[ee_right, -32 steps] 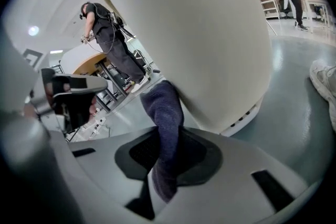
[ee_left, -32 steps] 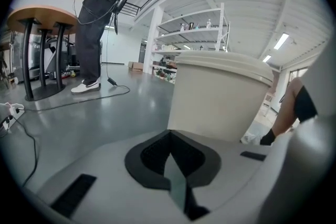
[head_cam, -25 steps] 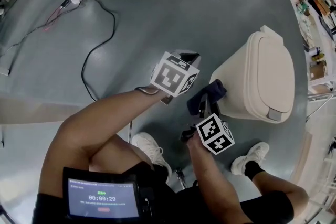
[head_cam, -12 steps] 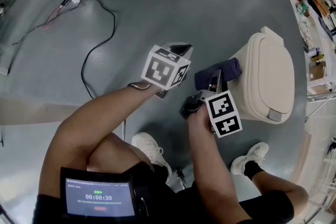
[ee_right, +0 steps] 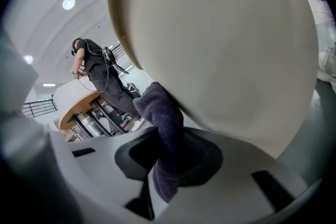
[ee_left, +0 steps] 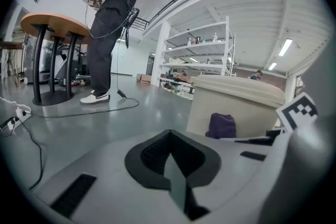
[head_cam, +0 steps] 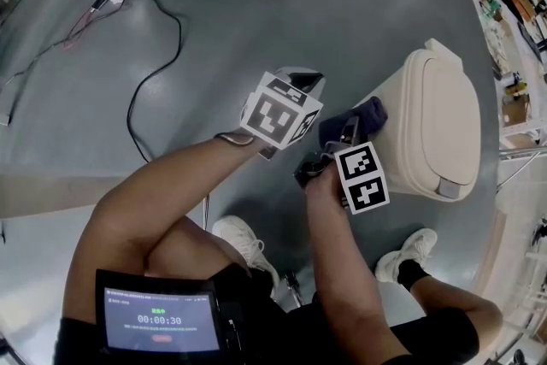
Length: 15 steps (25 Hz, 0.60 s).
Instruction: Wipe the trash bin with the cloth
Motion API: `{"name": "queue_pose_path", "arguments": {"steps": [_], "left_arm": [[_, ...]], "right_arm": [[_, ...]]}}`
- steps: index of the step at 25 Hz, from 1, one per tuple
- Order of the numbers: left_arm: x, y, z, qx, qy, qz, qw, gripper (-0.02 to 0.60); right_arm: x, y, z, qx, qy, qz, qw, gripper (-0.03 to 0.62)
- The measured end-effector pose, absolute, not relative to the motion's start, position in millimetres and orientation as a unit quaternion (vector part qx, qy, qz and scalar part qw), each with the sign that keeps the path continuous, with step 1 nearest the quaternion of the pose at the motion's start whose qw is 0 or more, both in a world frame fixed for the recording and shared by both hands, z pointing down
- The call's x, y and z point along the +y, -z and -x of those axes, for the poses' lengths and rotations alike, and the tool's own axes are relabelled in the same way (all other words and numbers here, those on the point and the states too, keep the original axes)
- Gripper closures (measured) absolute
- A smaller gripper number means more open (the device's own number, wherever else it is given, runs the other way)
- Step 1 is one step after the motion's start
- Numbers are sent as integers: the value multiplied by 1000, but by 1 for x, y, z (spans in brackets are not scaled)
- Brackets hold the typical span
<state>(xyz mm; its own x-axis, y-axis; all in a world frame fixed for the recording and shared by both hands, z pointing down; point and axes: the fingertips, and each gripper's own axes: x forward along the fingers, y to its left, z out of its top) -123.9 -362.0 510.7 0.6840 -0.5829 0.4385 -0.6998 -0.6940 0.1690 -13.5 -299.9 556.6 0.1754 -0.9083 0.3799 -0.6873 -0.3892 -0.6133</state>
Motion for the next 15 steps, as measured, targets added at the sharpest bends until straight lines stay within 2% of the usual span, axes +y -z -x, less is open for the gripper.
{"name": "queue_pose_path", "arguments": {"steps": [8,15], "left_arm": [[-357,-520,112,-333,-196,-910,150,583],[-358,-531,111,-330,-202,-910,149,583]], "right_arm": [[-282,-613,5,498,383,772,103,519],[-274,-645,3,477,406,773,100,519]]}}
